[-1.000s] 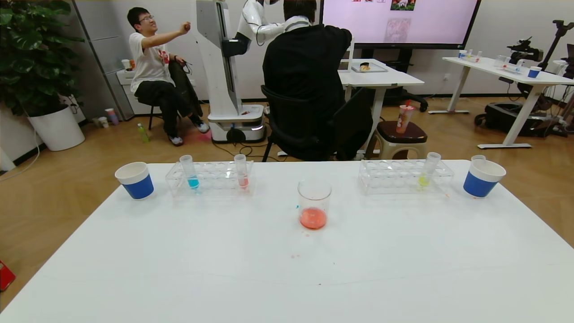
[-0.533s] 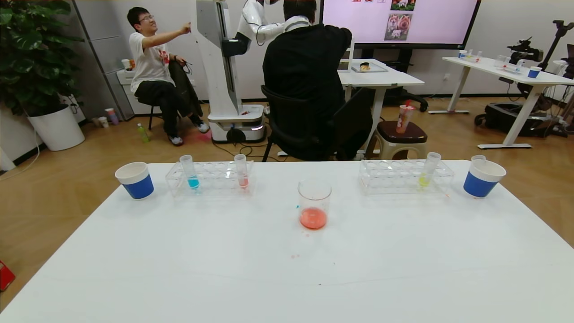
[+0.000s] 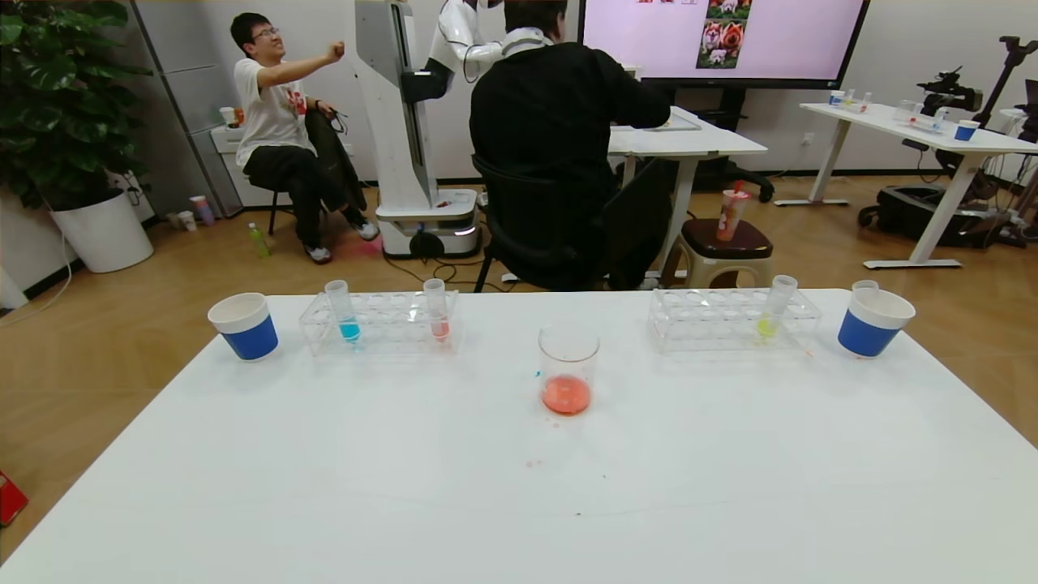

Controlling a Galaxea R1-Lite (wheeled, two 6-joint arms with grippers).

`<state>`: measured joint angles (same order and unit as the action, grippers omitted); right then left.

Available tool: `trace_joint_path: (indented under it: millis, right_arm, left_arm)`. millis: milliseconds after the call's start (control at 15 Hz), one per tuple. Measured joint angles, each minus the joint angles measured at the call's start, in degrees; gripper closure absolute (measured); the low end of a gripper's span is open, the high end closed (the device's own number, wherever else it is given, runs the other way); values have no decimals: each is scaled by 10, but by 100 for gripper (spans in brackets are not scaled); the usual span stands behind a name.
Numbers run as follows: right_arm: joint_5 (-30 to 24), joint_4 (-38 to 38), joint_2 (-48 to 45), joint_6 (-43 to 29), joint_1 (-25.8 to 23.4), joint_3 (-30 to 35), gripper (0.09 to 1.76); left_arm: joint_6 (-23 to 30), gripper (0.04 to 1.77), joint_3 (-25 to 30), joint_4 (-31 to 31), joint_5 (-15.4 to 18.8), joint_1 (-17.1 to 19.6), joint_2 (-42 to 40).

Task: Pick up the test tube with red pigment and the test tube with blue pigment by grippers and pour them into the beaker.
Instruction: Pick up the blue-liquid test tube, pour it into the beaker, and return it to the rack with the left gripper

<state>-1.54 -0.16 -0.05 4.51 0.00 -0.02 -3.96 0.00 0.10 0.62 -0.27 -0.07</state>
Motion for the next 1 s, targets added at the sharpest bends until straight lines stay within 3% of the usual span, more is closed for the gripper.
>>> trace_joint_path:
  millis: [667,1000]
  right_arm:
    - [0,0,0,0,0,0,12]
    - [0,0,0,0,0,0,12]
  left_arm:
    - [-1,6,-2,-8,4,0,0]
    - [-1,6,-92,12,36,-1,47]
